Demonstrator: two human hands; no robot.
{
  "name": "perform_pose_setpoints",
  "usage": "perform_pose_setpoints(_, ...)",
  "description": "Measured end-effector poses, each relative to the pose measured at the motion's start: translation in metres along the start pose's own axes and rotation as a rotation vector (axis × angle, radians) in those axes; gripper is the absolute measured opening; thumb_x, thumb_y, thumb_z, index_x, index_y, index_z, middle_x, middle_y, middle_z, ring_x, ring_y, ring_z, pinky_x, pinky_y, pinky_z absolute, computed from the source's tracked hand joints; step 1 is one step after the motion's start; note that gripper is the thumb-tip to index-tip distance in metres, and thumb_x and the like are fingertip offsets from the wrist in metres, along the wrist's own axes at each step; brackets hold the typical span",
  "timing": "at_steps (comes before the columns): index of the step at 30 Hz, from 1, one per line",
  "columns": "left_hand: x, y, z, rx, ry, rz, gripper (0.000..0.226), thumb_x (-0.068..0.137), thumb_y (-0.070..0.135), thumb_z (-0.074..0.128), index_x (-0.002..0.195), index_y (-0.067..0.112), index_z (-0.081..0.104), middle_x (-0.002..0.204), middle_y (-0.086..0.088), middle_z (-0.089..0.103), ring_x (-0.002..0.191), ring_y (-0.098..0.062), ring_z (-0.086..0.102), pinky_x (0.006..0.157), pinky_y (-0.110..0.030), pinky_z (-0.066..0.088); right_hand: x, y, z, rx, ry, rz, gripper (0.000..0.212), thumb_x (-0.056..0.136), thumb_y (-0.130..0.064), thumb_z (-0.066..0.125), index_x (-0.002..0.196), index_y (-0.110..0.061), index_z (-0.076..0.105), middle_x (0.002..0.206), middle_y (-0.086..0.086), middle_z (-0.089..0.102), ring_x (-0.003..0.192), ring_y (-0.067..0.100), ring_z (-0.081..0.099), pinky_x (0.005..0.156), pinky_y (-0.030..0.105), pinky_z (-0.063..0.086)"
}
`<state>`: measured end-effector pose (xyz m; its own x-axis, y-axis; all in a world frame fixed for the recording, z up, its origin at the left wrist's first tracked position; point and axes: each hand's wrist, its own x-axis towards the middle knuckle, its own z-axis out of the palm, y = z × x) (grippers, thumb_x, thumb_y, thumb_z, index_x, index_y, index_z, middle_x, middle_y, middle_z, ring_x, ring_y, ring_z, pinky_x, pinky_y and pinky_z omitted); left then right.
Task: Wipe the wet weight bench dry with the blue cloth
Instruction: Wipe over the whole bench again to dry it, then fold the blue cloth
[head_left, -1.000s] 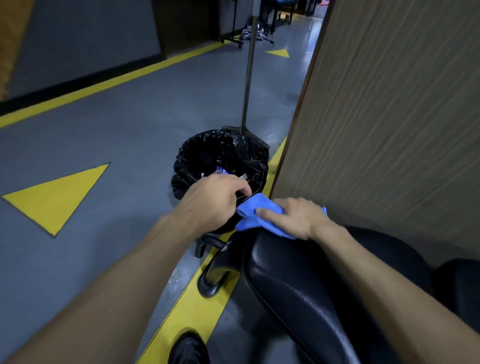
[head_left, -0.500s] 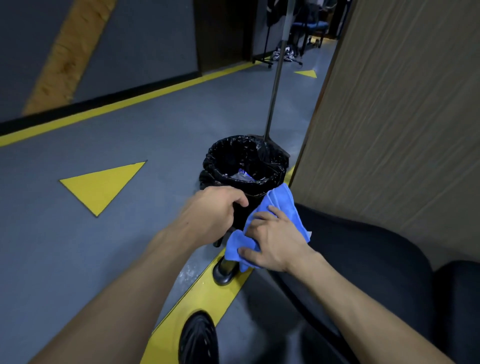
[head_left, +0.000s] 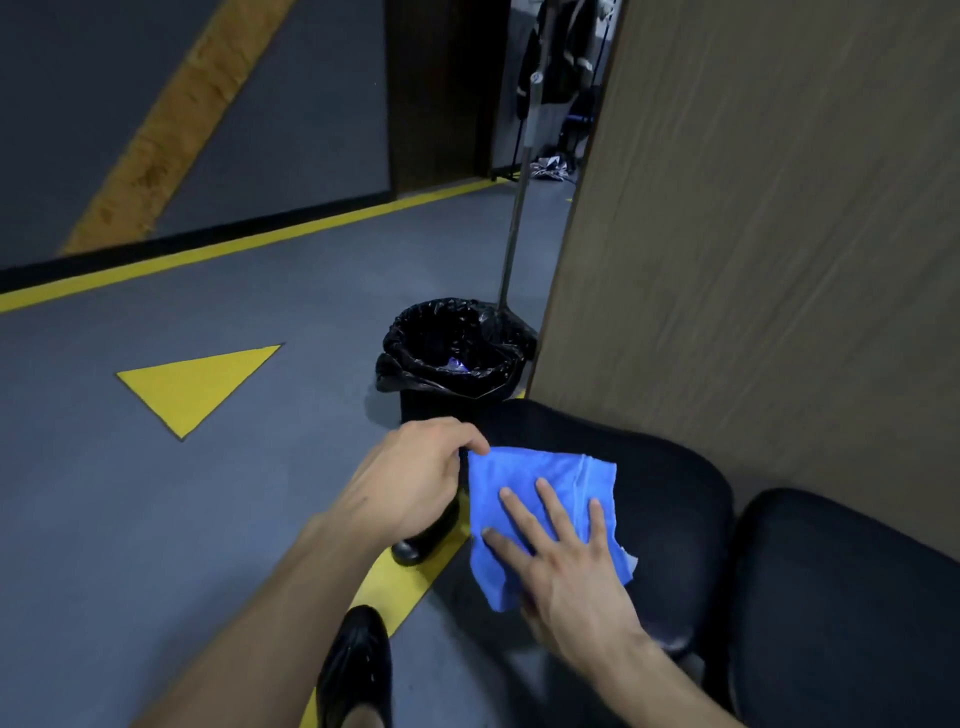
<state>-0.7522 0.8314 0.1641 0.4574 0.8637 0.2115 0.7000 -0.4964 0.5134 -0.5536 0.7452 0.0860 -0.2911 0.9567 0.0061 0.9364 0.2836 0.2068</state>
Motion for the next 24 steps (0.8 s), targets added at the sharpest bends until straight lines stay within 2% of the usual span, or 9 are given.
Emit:
perform_pose_setpoints(4, -0.013, 0.032, 0.018, -0.039, 0.025, 0.049, 0.038, 0.091, 0.009, 0.044, 0.106, 0.037, 0.064, 0.109, 0.018, 0.066, 0.095, -0.011, 0.064, 0.081, -0.038, 0.054, -0.053, 0.02, -0.005, 0.094, 0.011, 0.074, 0.083, 0.059, -0.055, 0.079, 0.137, -0.038, 0.056, 0.154, 0.001, 0.046, 0.136, 0.036, 0.05, 0.091, 0.071, 0.046)
perform_pose_setpoints(6, -0.018, 0.045, 0.029, -0.038, 0.008, 0.075, 0.039, 0.088, 0.011, 0.042, 0.107, 0.038, 0.061, 0.109, 0.02, 0.066, 0.096, -0.012, 0.065, 0.082, -0.038, 0.054, -0.082, 0.03, -0.005, 0.113, -0.003, 0.096, 0.089, 0.059, -0.058, 0.077, 0.142, -0.038, 0.052, 0.154, 0.001, 0.046, 0.135, 0.034, 0.051, 0.09, 0.068, 0.049)
perform_pose_setpoints(11, -0.036, 0.071, 0.062, -0.02, -0.064, 0.119, 0.035, 0.087, 0.016, 0.043, 0.106, 0.039, 0.061, 0.104, 0.021, 0.065, 0.094, -0.011, 0.066, 0.081, -0.036, 0.054, -0.143, 0.053, -0.006, 0.115, -0.025, 0.145, 0.107, 0.044, -0.037, 0.086, 0.144, -0.035, 0.049, 0.148, -0.001, 0.053, 0.128, 0.032, 0.058, 0.087, 0.054, 0.056)
perform_pose_setpoints(13, -0.05, 0.077, 0.074, -0.033, -0.082, 0.133, 0.035, 0.087, 0.015, 0.045, 0.106, 0.037, 0.064, 0.103, 0.02, 0.066, 0.094, -0.009, 0.066, 0.082, -0.034, 0.053, -0.159, 0.056, -0.012, 0.192, 0.019, 0.166, 0.092, 0.048, -0.033, 0.081, 0.136, -0.036, 0.053, 0.136, -0.006, 0.062, 0.116, 0.026, 0.066, 0.084, 0.044, 0.058)
perform_pose_setpoints(16, -0.072, 0.086, 0.087, -0.097, -0.083, 0.099, 0.04, 0.087, 0.015, 0.042, 0.11, 0.036, 0.066, 0.106, 0.024, 0.065, 0.094, -0.003, 0.065, 0.086, -0.032, 0.053, -0.187, 0.069, -0.037, 0.521, 0.105, 0.303, 0.049, 0.073, -0.03, 0.057, 0.122, -0.04, 0.053, 0.107, -0.017, 0.067, 0.093, 0.016, 0.067, 0.075, 0.032, 0.053)
perform_pose_setpoints(19, -0.096, 0.103, 0.093, -0.144, -0.046, 0.08, 0.037, 0.095, 0.01, 0.052, 0.116, 0.035, 0.067, 0.111, 0.027, 0.066, 0.101, 0.006, 0.062, 0.09, -0.021, 0.05, -0.229, 0.088, -0.067, 0.977, 0.122, 0.458, 0.037, 0.088, -0.029, 0.059, 0.122, -0.043, 0.057, 0.107, -0.018, 0.07, 0.092, 0.005, 0.067, 0.079, 0.027, 0.052)
perform_pose_setpoints(20, -0.102, 0.117, 0.096, -0.185, -0.033, 0.084, 0.034, 0.095, 0.01, 0.056, 0.116, 0.035, 0.068, 0.11, 0.026, 0.067, 0.101, 0.007, 0.062, 0.088, -0.015, 0.048, -0.245, 0.095, -0.075, 1.174, 0.141, 0.509, 0.032, 0.089, -0.026, 0.064, 0.119, -0.038, 0.062, 0.106, -0.012, 0.073, 0.089, 0.007, 0.069, 0.076, 0.027, 0.052)
perform_pose_setpoints(22, -0.114, 0.155, 0.103, -0.358, -0.052, 0.068, 0.029, 0.094, 0.013, 0.063, 0.112, 0.035, 0.069, 0.104, 0.024, 0.072, 0.096, 0.004, 0.065, 0.079, -0.01, 0.047, -0.277, 0.109, -0.087, 1.565, 0.128, 0.637, 0.024, 0.086, -0.024, 0.071, 0.11, -0.025, 0.069, 0.1, 0.01, 0.075, 0.082, 0.029, 0.069, 0.068, 0.037, 0.051)
perform_pose_setpoints(24, -0.124, 0.2, 0.111, -0.509, -0.127, 0.071, 0.022, 0.092, 0.024, 0.067, 0.11, 0.037, 0.069, 0.104, 0.025, 0.072, 0.094, 0.001, 0.068, 0.081, -0.018, 0.052, -0.311, 0.121, -0.099, 1.816, 0.101, 0.749, 0.036, 0.076, -0.029, 0.077, 0.107, -0.013, 0.07, 0.104, 0.025, 0.071, 0.087, 0.044, 0.067, 0.075, 0.049, 0.048)
